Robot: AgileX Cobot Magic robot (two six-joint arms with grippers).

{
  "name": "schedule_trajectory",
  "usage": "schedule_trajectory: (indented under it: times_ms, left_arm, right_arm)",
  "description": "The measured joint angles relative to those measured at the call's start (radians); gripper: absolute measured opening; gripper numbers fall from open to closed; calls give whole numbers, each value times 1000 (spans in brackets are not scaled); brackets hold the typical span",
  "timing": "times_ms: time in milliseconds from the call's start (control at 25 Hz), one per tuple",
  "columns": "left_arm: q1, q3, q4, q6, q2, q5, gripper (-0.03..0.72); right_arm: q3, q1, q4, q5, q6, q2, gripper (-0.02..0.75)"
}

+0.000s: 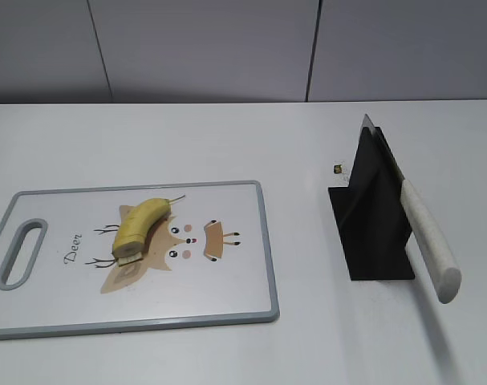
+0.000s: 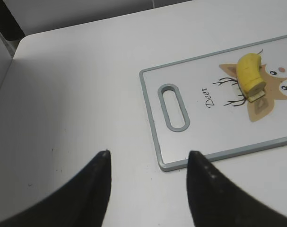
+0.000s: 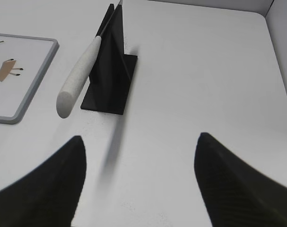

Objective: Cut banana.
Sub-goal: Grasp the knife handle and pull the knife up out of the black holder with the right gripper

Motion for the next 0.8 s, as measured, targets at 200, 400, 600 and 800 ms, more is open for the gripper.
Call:
schedule_trajectory:
  times_ms: [200, 400, 600, 800]
  left_arm:
    - [0, 0, 0, 0, 0, 0, 500]
    - [0, 0, 0, 0, 0, 0, 500]
    - [0, 0, 0, 0, 0, 0, 500]
    - [0, 0, 0, 0, 0, 0, 500]
  right_arm:
    - [0, 0, 0, 0, 0, 0, 542]
    - [0, 0, 0, 0, 0, 0, 542]
    - [0, 0, 0, 0, 0, 0, 542]
    - [0, 0, 0, 0, 0, 0, 542]
